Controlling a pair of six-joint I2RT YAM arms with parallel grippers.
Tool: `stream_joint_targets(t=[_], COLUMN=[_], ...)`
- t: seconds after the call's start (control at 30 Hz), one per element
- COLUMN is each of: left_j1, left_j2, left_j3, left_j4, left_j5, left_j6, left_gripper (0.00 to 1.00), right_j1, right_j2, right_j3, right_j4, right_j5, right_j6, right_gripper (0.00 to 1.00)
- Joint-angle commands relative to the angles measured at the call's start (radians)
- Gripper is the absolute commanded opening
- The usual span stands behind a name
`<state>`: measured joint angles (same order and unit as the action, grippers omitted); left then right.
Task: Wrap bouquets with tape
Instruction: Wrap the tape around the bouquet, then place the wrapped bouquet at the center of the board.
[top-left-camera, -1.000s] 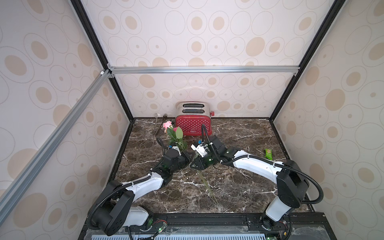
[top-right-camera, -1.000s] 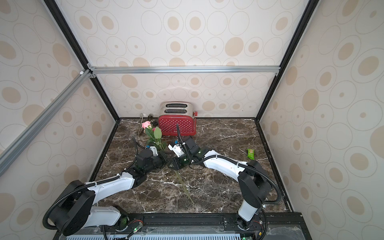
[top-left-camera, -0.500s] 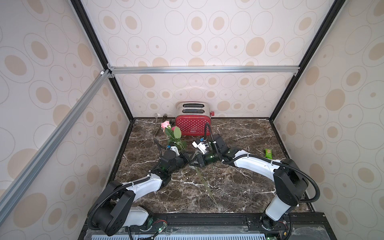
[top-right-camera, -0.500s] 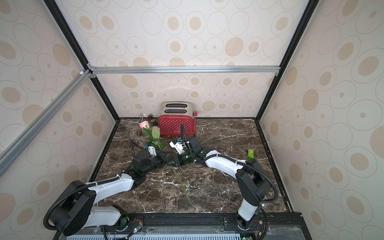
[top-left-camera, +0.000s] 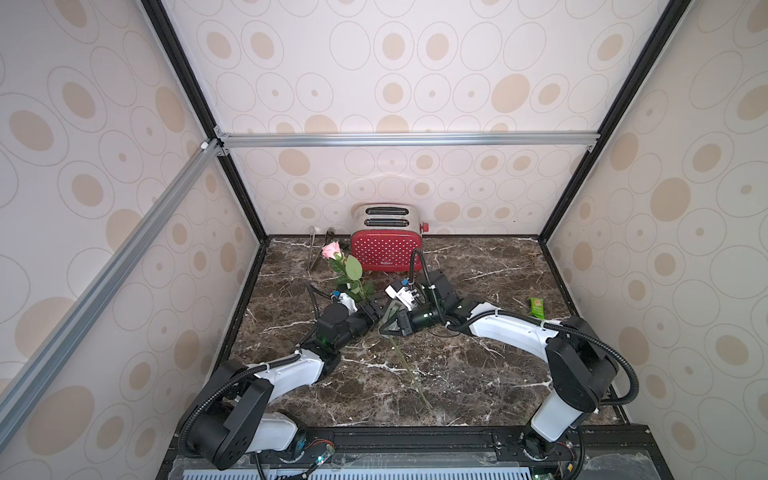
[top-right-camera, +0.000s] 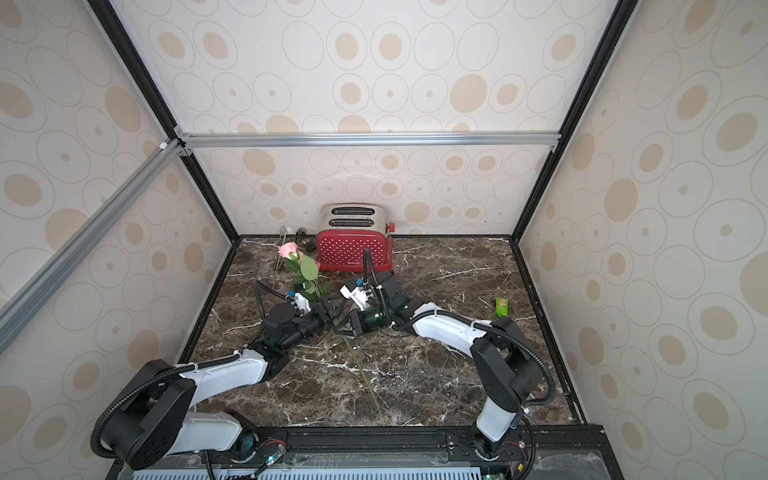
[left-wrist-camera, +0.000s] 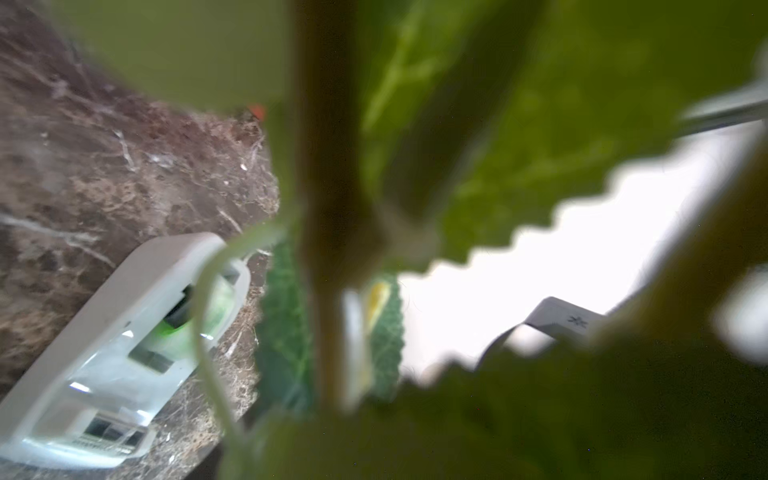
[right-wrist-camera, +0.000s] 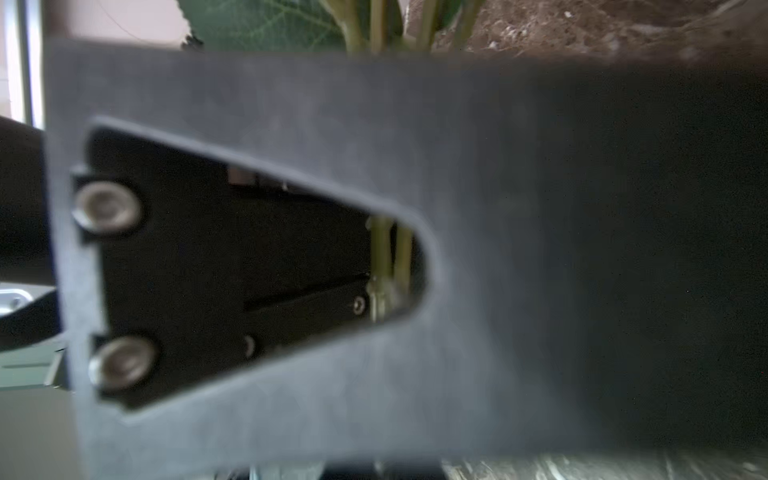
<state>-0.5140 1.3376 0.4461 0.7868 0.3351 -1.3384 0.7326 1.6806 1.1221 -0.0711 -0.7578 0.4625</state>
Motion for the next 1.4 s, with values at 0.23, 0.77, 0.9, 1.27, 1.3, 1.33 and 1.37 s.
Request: stream_joint_targets(t=[0.23, 0.77, 0.9, 1.27, 1.3, 1.33, 1.37], left_j1=[0.006, 0.006, 0.006, 0.057, 0.067, 0.076, 0.085], left_j2=[-0.028, -0.044, -0.071, -0.281, -0.302, -0.319, -0.339], left_j3=[0.066, 0.059, 0.105, 0.166, 0.155, 0.147, 0.142], left_j4=[-0.134, -0.085, -0.232, -0.636, -0.649, -0.666, -0.686], left_j5=[-0.039, -0.018, -0.040, -0.185, -0.193, -0.205, -0.222], left_j6=[-0.010, 0.016, 0.077, 0.251, 0.256, 0.262, 0.271], left_gripper=[0.20, 0.37, 0.95, 0.98, 0.98, 0.98, 0.98], right_j1=[0.090, 0.021, -0.030, -0.234, -0.255, -0.276, -0.294], right_j2=[-0.073, -0.094, -0.161, -0.443, -0.455, -0.466, -0.474], right_j3=[0.107, -0.005, -0.078, -0.351, -0.372, -0.389, -0.413], right_j4=[-0.324, -0.110, -0.060, -0.061, -0.060, -0.067, -0.064], right_j5=[0.380, 0.065, 0.160, 0.541, 0.554, 0.571, 0.592], right_j6=[-0.333, -0.109, -0.052, 0.008, 0.014, 0.017, 0.014], right_gripper=[0.00, 0.00, 0.00, 0.00, 0.00, 0.00, 0.00])
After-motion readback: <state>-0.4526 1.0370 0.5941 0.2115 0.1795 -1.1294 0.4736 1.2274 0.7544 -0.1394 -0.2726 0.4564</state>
